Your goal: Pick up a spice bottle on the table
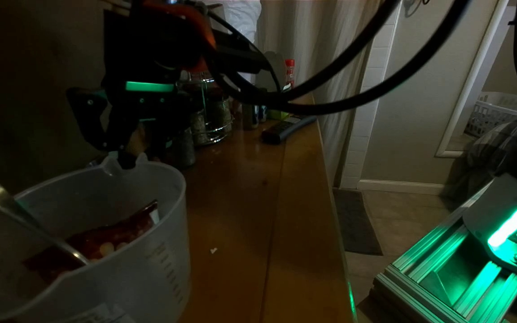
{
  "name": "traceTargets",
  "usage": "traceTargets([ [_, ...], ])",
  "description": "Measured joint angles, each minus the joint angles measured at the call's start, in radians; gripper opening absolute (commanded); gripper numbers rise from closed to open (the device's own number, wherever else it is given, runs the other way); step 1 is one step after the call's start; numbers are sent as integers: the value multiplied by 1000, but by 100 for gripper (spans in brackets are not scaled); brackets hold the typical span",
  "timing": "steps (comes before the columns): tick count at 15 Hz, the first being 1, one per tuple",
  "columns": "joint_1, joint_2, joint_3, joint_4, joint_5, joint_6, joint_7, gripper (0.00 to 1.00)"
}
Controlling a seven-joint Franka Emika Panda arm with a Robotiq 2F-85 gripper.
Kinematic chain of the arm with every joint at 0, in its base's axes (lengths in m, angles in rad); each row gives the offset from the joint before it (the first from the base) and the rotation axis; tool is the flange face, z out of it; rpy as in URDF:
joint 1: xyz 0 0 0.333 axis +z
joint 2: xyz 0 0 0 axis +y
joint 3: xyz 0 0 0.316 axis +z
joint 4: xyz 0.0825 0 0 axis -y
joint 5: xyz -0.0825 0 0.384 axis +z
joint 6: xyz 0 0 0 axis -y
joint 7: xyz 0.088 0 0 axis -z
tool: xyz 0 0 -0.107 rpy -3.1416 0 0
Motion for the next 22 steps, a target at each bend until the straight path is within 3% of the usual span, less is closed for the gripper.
traceTargets([
  [3, 0, 8, 0, 1, 0, 17, -13, 100],
  [9, -1, 62, 4, 12, 2, 52, -54, 100],
  [16, 3, 140, 23, 61, 117, 77, -197, 100],
  [22, 13, 166, -10, 86, 117, 80, -218, 100],
])
